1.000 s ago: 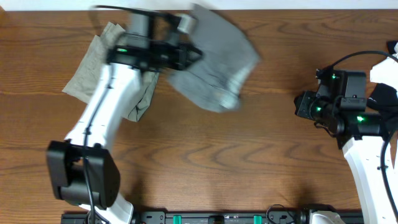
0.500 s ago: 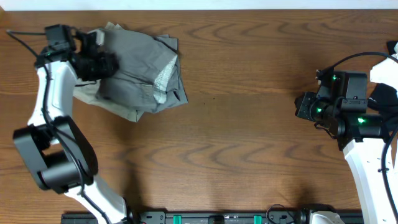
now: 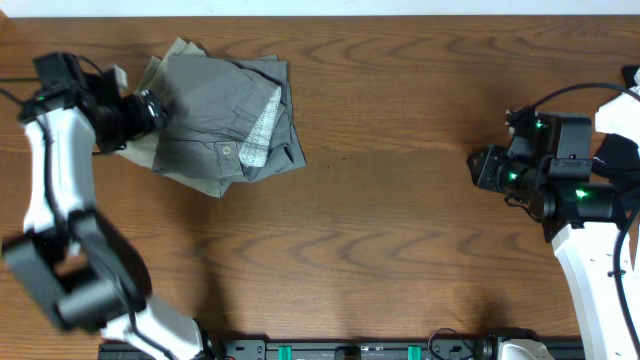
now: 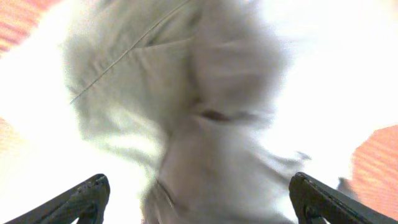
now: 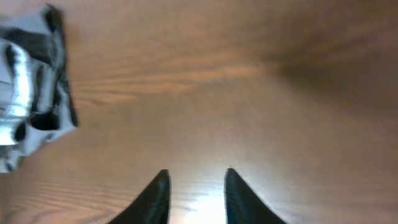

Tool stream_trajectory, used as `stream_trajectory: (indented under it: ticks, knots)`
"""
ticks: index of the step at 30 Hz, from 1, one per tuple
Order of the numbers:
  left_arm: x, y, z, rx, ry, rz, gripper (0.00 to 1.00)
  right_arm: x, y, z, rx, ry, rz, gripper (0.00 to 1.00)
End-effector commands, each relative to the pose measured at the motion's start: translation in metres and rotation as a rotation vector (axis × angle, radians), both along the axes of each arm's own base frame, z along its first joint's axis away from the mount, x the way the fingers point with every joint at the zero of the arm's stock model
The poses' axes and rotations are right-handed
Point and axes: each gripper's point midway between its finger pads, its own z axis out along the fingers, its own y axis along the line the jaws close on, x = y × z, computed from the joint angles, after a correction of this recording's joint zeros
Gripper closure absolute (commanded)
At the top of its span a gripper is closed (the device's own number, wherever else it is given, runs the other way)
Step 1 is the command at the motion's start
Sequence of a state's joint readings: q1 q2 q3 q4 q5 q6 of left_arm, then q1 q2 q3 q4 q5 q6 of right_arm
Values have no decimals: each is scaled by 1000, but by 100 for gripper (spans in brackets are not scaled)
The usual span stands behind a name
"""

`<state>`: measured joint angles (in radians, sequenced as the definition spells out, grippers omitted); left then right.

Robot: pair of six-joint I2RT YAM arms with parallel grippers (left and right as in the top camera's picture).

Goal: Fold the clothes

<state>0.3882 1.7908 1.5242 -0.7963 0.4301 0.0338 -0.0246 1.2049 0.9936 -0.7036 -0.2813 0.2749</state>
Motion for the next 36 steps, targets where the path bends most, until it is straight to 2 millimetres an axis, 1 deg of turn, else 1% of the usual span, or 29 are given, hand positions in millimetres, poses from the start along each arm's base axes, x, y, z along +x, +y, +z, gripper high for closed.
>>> stream_trajectory:
  ticks: [1, 2, 4, 6, 7, 9, 10, 11, 12, 13, 15, 18, 21, 24, 29, 31, 34, 36]
  knots:
    - [-10, -30, 100, 91, -221, -80, 5, 7, 17, 25, 34, -109, 138, 67]
    - [-20, -43, 118, 108, -256, -114, 4, 11, 20, 34, 41, -145, 157, 64]
    - [-41, -70, 146, 131, -308, -178, 5, 17, 27, 54, 43, -223, 218, 64]
    - [-63, -95, 165, 151, -340, -234, 5, 21, 36, 80, 25, -328, 314, 62]
    - [-77, -107, 173, 172, -347, -255, 5, 21, 40, 97, 9, -390, 363, 61]
    - [-103, -120, 182, 234, -346, -280, 4, 19, 44, 122, -17, -471, 409, 57]
    - [-115, -123, 186, 279, -345, -277, 4, 18, 45, 136, -28, -508, 415, 53]
    - [-124, -122, 189, 313, -340, -261, 2, 16, 44, 148, -37, -539, 414, 50]
    - [-133, -120, 191, 338, -334, -229, 2, 14, 44, 156, -44, -561, 412, 37]
    - [-140, -117, 193, 356, -325, -179, 2, 10, 44, 163, -48, -582, 412, 1]
    - [-153, -112, 195, 363, -314, -115, 2, 4, 45, 173, -54, -609, 412, 1]
    - [-165, -112, 196, 362, -307, -113, 2, -5, 45, 180, -58, -627, 413, 1]
    - [-163, -112, 201, 355, -336, -100, 2, -12, 45, 183, -60, -635, 412, 1]
    - [-163, -112, 201, 356, -335, -100, 2, -15, 45, 184, -59, -632, 413, 1]
    - [-163, -112, 201, 356, -335, -100, 2, -23, 57, 185, -1, -633, 476, 1]
    - [-163, -112, 201, 356, -335, -100, 2, -22, 56, 184, -9, -630, 468, 1]
    - [-163, -112, 201, 356, -334, -100, 2, -23, 54, 178, -13, -601, 459, 1]
    - [-163, -112, 201, 356, -333, -101, 2, -20, 47, 178, -43, -605, 429, 1]
